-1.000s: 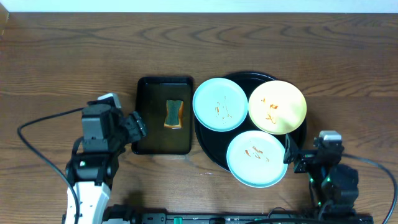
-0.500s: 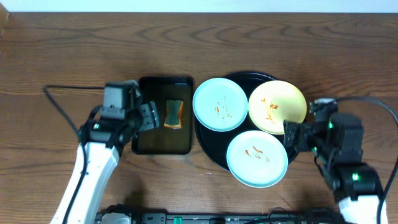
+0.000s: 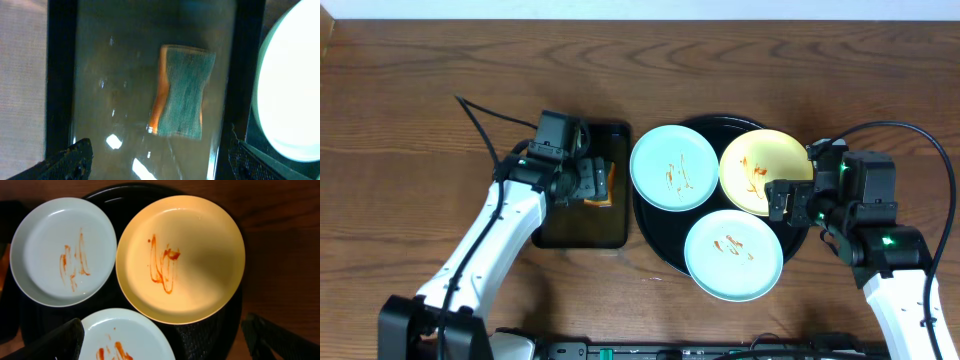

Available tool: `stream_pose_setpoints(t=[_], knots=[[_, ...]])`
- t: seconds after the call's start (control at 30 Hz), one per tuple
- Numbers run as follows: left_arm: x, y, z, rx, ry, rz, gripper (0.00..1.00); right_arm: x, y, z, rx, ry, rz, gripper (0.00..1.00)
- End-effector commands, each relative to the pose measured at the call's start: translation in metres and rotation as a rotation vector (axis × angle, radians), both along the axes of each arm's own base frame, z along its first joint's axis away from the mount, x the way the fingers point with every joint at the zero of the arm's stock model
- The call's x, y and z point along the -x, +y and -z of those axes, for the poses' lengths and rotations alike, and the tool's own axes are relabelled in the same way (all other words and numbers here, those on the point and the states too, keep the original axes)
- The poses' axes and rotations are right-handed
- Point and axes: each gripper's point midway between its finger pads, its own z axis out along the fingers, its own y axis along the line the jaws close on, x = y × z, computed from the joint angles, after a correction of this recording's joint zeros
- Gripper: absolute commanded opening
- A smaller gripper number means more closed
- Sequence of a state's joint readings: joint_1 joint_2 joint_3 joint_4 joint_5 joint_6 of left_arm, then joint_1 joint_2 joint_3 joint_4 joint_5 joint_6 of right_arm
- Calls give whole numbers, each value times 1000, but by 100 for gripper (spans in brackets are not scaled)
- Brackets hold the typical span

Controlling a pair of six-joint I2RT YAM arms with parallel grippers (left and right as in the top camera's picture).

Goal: Clean dirty plates on tray and stack at the side

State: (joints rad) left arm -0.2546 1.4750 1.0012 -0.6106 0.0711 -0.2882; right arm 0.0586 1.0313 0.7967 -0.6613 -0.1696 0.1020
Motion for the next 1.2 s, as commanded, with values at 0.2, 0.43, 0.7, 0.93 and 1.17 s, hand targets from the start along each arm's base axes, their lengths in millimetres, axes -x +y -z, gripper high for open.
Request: stream_pose_setpoints(t=[0.2, 0.43, 0.7, 0.93, 1.17], knots=[[-52, -15, -3, 31, -158, 8, 84, -5, 7, -10, -21, -30, -25, 99], [-53, -16, 30, 13, -85, 10, 72, -5, 7, -11, -21, -33, -25, 99], [-43, -28, 64, -11, 4, 49, 60, -6, 7, -11, -21, -36, -25, 99], [-35, -31, 79, -25, 51, 60, 42, -6, 7, -11, -21, -36, -25, 99], [-32, -30, 76, -27, 58, 60, 8, -7, 2, -11, 0, -37, -8, 99]])
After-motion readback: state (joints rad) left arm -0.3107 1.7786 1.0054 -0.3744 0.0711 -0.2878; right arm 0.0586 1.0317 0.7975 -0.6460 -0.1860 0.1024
